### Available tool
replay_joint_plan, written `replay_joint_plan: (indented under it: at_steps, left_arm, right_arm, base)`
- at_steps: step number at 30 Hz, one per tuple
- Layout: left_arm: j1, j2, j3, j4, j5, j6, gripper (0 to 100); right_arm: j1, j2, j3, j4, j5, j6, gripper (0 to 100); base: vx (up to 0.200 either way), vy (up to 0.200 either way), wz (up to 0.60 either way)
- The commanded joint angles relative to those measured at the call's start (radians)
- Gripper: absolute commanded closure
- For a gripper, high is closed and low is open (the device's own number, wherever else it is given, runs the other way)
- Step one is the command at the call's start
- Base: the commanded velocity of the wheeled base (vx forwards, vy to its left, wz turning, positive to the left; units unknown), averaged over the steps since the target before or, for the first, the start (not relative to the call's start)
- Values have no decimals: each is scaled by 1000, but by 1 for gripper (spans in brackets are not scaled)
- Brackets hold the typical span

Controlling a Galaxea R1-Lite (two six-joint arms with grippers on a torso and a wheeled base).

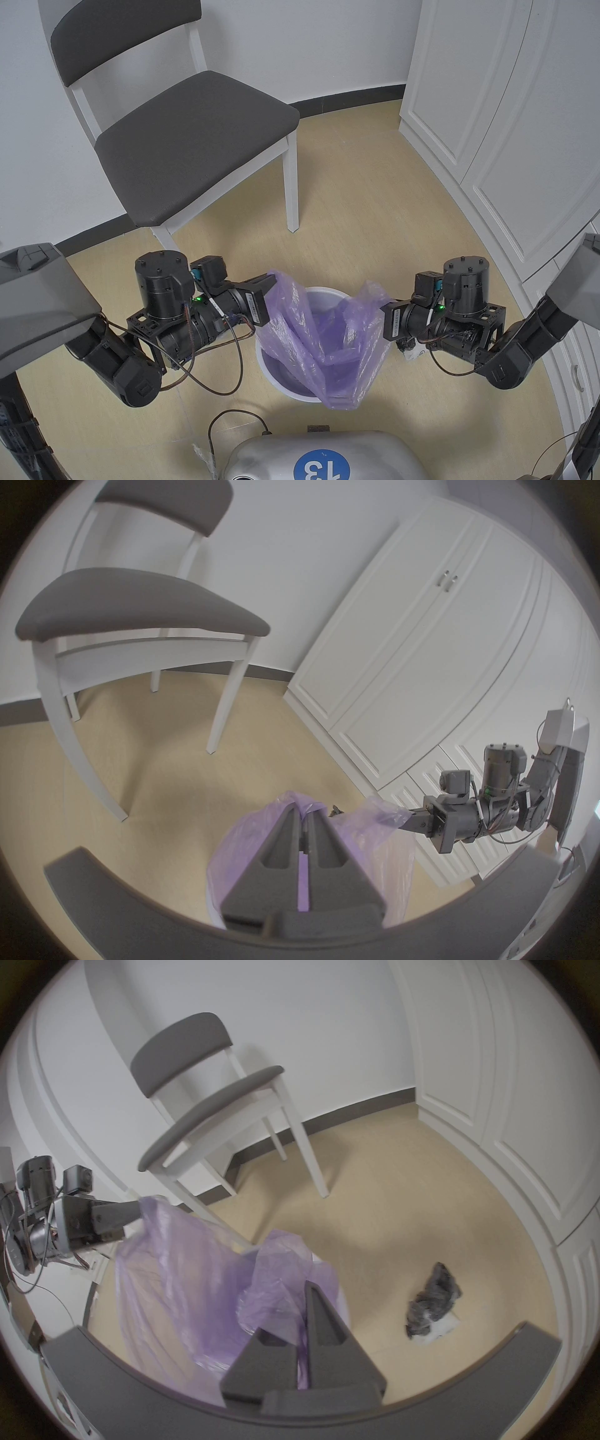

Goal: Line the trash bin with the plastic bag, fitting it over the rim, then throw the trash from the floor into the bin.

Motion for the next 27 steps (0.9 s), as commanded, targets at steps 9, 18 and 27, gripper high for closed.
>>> replay_joint_plan:
  at_steps: [9,18,27]
  left_arm:
    - [113,118,55,-107,-4,-43,100]
    - [115,93,170,-150,-1,-45,100]
    - [89,-45,303,-130,-13,-31,100]
  right_arm:
    - [-194,8,2,105,69,-181,100]
    - [-218,-49,42,194,80,-261,100]
    - [-206,-141,115,252,134,-359,100]
  base:
    - [0,0,0]
    - [0,0,0]
    - [0,0,0]
